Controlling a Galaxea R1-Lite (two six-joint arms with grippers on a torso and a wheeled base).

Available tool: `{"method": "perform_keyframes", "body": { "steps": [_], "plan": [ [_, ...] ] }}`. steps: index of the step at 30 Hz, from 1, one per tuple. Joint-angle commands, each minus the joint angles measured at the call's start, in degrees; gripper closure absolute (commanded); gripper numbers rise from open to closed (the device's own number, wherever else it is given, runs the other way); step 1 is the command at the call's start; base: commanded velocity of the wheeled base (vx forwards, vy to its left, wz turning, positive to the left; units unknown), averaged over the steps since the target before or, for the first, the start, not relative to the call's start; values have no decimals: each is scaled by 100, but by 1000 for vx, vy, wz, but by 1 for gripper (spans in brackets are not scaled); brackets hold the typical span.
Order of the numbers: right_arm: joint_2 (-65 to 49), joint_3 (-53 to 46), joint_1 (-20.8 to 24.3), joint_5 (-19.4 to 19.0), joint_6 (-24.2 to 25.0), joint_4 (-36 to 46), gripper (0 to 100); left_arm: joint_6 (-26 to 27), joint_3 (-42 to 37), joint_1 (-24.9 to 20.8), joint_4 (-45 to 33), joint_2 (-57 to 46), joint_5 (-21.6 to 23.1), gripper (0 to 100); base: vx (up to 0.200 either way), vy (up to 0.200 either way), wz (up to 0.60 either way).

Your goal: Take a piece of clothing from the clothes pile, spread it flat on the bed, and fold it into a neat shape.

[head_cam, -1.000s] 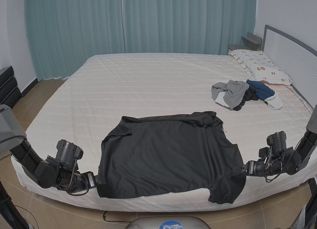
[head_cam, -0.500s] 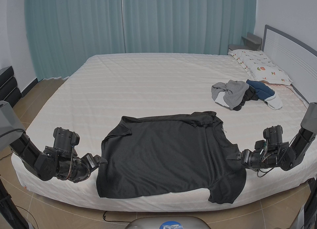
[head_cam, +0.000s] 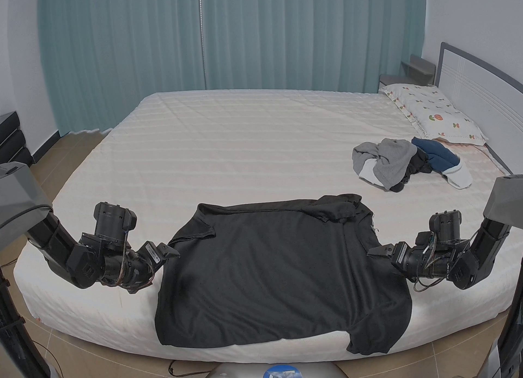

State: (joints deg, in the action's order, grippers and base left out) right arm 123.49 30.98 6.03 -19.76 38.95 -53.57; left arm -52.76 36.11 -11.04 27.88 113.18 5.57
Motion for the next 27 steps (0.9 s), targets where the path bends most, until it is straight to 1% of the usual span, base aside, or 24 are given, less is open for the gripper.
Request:
{"method": "perform_keyframes", "body": {
  "steps": [1, 3, 5, 7, 9, 13, 19, 23, 27],
  "plan": [
    [149, -13, 126, -1, 236, -40, 0, -156, 168, -3, 7, 143, 5, 0, 0, 0, 0],
    [193, 22, 170, 25, 394, -66, 0, -173, 204, -3, 16, 143, 5, 0, 0, 0, 0],
    [219, 40, 188, 34, 429, -101, 0, -217, 248, 6, 16, 143, 14, 0, 0, 0, 0],
    [316, 31, 196, 34, 464, -242, 0, -533, 397, 15, 16, 152, 32, 0, 0, 0, 0],
    [369, -4, 196, 43, 456, -339, 0, -674, 458, 23, 7, 178, 41, 0, 0, 0, 0],
    [404, -30, 196, 43, 464, -453, 0, -665, 441, 15, 16, 222, 41, 0, 0, 0, 0],
    [404, -30, 205, 43, 508, -453, 0, -657, 415, -38, -2, 196, 32, 0, 200, 0, 0],
    [404, -30, 214, 43, 552, -453, 0, -613, 441, -144, -2, 214, 23, 0, 0, 0, 0],
    [430, 5, 275, 43, 790, -453, 0, -604, 634, -258, 7, 231, 23, 0, 0, 0, 0]
  ]
}}
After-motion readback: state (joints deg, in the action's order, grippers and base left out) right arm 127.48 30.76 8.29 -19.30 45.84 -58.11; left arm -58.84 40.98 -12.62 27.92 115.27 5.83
